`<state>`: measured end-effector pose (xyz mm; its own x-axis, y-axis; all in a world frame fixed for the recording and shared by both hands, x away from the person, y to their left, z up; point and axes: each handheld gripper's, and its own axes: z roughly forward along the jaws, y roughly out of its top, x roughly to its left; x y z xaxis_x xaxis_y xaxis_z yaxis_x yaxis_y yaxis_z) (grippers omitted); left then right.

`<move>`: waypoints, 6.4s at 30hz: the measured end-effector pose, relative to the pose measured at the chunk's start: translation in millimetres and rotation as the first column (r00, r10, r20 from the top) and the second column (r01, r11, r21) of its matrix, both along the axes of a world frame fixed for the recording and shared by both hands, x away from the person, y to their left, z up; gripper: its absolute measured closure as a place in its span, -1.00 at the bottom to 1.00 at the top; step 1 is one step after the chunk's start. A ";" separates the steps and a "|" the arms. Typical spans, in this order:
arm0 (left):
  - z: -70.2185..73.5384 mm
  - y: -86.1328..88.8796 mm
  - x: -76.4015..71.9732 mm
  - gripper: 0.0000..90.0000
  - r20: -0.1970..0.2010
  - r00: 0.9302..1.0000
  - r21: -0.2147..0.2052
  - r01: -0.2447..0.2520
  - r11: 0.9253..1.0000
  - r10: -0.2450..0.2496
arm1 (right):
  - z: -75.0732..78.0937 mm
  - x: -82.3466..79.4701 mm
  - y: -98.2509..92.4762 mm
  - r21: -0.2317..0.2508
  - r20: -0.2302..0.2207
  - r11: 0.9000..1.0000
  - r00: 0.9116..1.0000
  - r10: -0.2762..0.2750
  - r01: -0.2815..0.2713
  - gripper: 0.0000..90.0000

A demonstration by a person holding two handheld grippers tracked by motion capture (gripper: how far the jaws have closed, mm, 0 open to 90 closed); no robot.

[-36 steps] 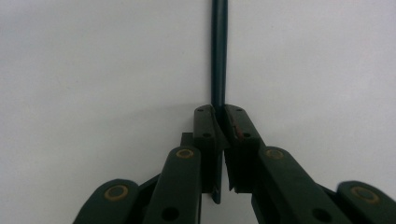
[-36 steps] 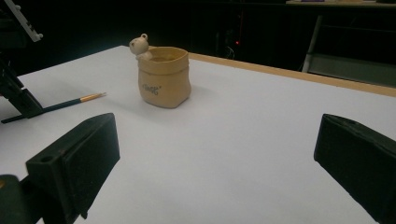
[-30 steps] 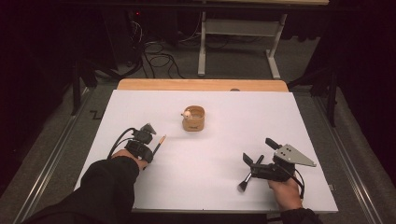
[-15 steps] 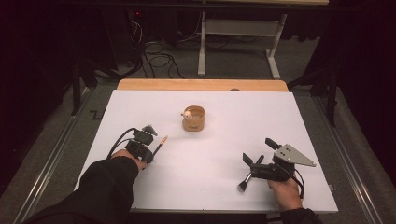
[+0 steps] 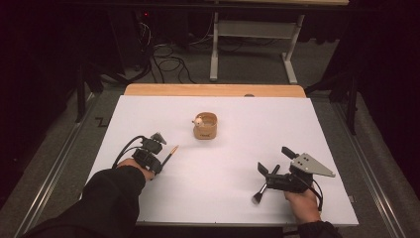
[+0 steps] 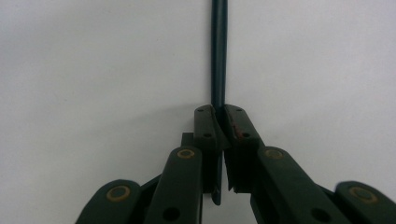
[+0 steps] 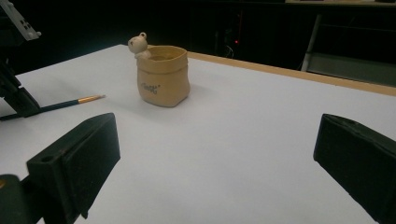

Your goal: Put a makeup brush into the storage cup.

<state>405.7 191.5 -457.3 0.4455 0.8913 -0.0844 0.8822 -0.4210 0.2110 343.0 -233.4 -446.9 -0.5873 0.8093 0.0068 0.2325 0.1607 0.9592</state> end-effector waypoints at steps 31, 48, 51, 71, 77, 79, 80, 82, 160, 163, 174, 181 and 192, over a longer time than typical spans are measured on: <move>17.1 13.8 -24.5 0.89 0.101 0.995 -0.110 0.017 0.994 -0.006 | 0.1 -0.7 0.8 -0.002 0.001 1.000 1.000 -0.001 0.001 -0.98; 10.0 24.4 -37.3 0.88 0.318 0.947 -0.253 0.043 0.966 0.041 | -0.1 -0.6 1.1 -0.011 0.001 1.000 1.000 -0.004 0.004 -0.98; 6.1 27.6 -39.7 0.88 0.359 0.932 -0.283 0.056 0.957 0.052 | -0.3 -0.6 1.7 -0.015 0.002 1.000 1.000 -0.005 0.005 -0.98; -4.8 40.5 -50.1 0.88 0.567 0.807 -0.442 0.129 0.888 0.165 | -1.7 -0.5 4.5 -0.050 0.007 0.999 1.000 -0.010 0.010 -0.98; -9.2 38.2 -51.8 0.88 0.621 0.759 -0.477 0.168 0.863 0.195 | -2.1 -0.4 5.3 -0.058 0.008 0.998 1.000 -0.012 0.012 -0.98; -10.3 38.1 -52.2 0.88 0.636 0.743 -0.488 0.179 0.855 0.207 | -2.2 -0.4 5.4 -0.060 0.008 0.998 1.000 -0.012 0.013 -0.98; -10.8 38.3 -52.4 0.88 0.644 0.736 -0.490 0.185 0.852 0.210 | -2.3 -0.5 5.6 -0.060 0.008 0.998 1.000 -0.013 0.014 -0.98; -12.0 38.6 -53.1 0.88 0.650 0.726 -0.503 0.193 0.843 0.222 | -2.6 -0.5 5.7 -0.062 0.009 0.998 1.000 -0.014 0.015 -0.98; 15.3 -27.7 -59.2 0.88 0.773 0.609 -0.524 0.458 0.718 0.175 | 35.0 2.6 34.6 -0.062 0.036 0.998 0.999 0.012 -0.010 -0.99; 15.3 -25.1 -58.6 0.88 0.774 0.607 -0.525 0.452 0.721 0.183 | 39.6 5.1 39.8 -0.068 0.040 0.998 0.999 0.016 -0.013 -0.99; 15.8 -18.8 -57.8 0.88 0.776 0.596 -0.528 0.434 0.730 0.207 | 58.3 21.2 69.1 -0.064 0.042 0.996 0.997 0.064 -0.062 -0.99; 14.9 -18.9 -58.0 0.88 0.776 0.594 -0.530 0.431 0.730 0.213 | 62.6 26.2 90.8 -0.081 0.053 0.991 0.993 0.109 -0.105 -0.99; 13.9 -19.8 -59.2 0.88 0.777 0.593 -0.528 0.432 0.731 0.211 | 61.7 27.7 114.0 -0.076 0.060 0.987 0.988 0.144 -0.139 -0.99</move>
<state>346.5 171.7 -443.4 0.7068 0.6906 -0.1532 0.1976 0.0152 0.9802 370.8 -119.4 -385.2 -0.6932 0.7151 -0.0898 0.1400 0.2558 0.9565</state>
